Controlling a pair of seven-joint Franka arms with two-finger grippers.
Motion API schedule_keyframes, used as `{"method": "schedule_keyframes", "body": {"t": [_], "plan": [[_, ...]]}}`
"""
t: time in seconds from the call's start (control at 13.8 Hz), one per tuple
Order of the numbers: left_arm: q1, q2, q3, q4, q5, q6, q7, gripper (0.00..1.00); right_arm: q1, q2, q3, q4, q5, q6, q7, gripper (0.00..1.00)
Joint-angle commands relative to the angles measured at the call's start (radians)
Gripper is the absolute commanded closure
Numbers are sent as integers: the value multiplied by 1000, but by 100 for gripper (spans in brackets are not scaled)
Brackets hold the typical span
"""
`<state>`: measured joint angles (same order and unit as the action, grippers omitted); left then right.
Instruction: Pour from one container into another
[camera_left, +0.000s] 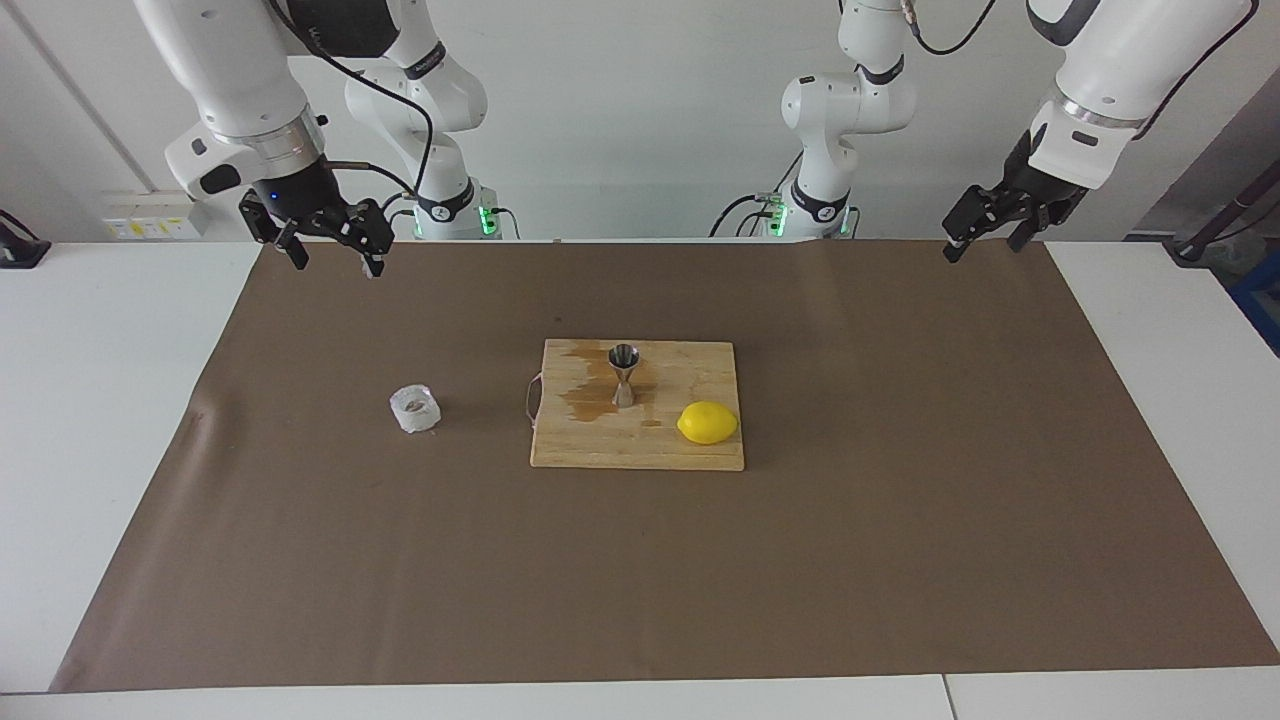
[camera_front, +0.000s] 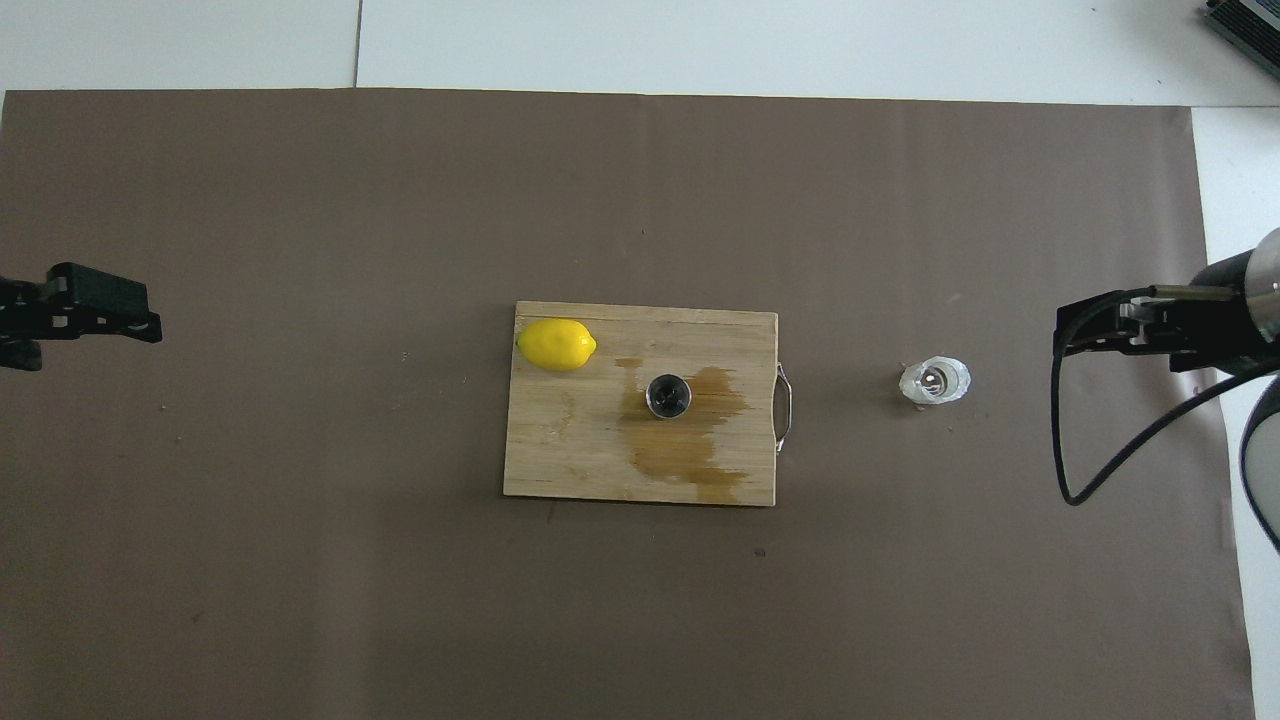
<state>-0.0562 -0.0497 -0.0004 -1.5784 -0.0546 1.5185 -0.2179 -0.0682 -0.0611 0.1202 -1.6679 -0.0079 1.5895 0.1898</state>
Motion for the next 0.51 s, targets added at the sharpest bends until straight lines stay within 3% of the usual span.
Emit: {"method": "schedule_keyframes", "body": {"t": [0.0, 0.43], "plan": [[15, -30, -6, -34, -11, -3, 0, 0, -8, -12, 4, -26, -4, 24, -13, 0], [15, -30, -6, -34, -11, -3, 0, 0, -7, -11, 4, -23, -4, 53, -12, 0]]}}
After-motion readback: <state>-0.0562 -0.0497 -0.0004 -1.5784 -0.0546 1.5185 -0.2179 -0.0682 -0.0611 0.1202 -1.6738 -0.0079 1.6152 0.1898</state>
